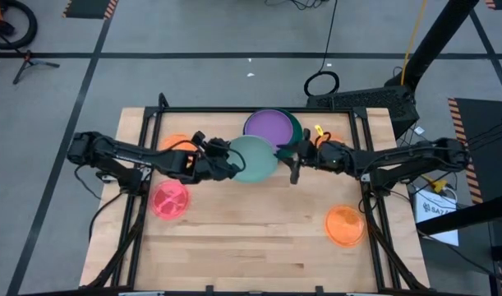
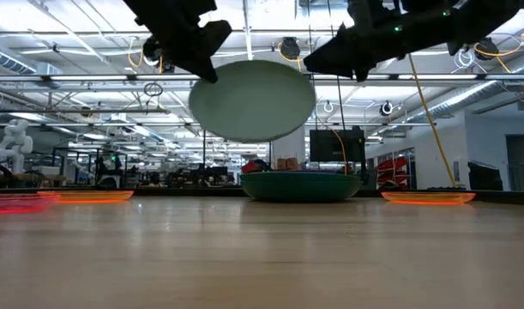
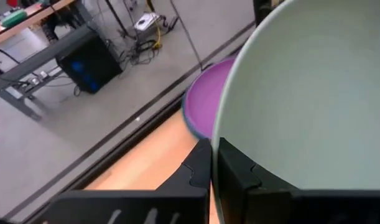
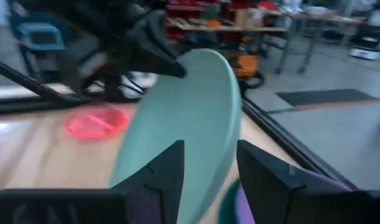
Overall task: Stack plastic plates
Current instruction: Stack the light blue plate on the violet plate
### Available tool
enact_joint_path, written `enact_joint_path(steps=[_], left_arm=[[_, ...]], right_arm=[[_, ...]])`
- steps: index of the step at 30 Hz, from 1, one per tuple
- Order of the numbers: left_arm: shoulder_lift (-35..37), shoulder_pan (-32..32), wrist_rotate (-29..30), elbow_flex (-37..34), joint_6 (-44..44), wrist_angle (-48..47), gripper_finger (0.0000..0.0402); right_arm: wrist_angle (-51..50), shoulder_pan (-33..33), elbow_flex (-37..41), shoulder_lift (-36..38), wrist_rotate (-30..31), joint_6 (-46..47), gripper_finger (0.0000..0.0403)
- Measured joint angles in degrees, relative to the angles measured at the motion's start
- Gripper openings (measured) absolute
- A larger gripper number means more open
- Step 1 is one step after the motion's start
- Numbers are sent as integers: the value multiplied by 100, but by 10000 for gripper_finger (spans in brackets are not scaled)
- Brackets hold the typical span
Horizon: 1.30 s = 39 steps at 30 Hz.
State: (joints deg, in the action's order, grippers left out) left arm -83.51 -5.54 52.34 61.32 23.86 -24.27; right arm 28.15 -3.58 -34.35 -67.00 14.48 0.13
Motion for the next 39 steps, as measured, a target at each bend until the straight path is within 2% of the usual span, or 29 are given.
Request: enact_joint_path(steps=[5,20,24,28,30,35,39], left_arm=[[-157,-68,4,14,62,158,10],[-170,-103,72,6,-66,204,10],[-170,-103,72,6,-66,218,14],[-170,-104,64,6,-126,239,25],[-170,-120,43,6,-105,298,26],[-162,-109,-119,6,-346,388,35],[-124,-67,-286,6,-553,393,69]], right_arm=[[-226,133,-216,-128,654,-84,137],[-536,132,-817,-968,974,346,131],[-641,106,-954,-1036,954,561,98],[-814,97,-1029,-1084,1026,651,32],[-816,86,-1029,-1084,1081,648,12],[-877,25,-1027,-1046,982,798,10],[-950,-36,-1027,-1042,899,869,6]])
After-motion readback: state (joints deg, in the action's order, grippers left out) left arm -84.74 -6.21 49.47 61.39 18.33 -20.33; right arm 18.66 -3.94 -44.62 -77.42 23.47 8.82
